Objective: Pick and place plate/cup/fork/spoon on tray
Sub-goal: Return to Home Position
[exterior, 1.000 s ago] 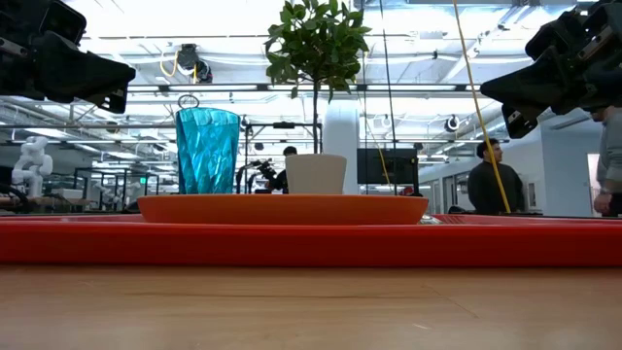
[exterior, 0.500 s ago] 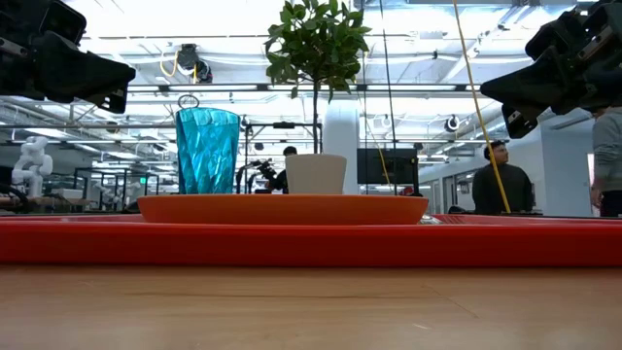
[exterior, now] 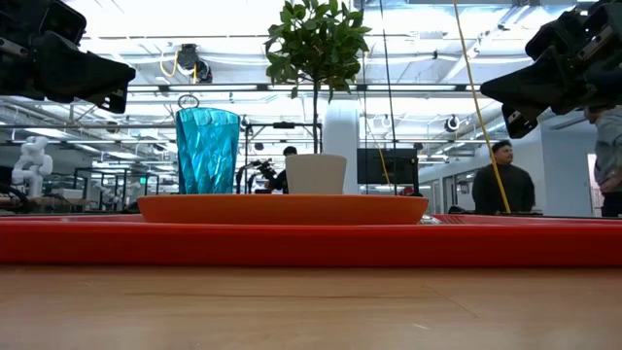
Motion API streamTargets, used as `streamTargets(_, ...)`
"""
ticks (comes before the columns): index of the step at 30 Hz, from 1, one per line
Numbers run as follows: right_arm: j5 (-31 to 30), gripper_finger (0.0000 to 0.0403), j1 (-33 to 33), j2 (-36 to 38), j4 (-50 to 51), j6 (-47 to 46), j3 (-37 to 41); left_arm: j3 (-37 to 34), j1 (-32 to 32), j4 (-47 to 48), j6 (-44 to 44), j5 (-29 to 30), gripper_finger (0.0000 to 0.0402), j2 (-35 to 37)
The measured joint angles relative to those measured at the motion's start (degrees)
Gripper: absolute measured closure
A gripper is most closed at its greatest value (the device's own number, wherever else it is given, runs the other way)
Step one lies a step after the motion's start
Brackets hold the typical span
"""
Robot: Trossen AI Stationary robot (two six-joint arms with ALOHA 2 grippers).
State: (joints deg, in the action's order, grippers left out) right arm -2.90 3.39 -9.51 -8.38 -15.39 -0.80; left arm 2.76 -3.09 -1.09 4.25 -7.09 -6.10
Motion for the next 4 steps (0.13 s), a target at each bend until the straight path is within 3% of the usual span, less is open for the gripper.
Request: streamTargets(4, 0.0, 0.0403, -0.01, -0.01, 0.0, 0.01, 0.0, 0.0, 0.0, -0.01, 0.0, -0.01, 0.0355, 0.01)
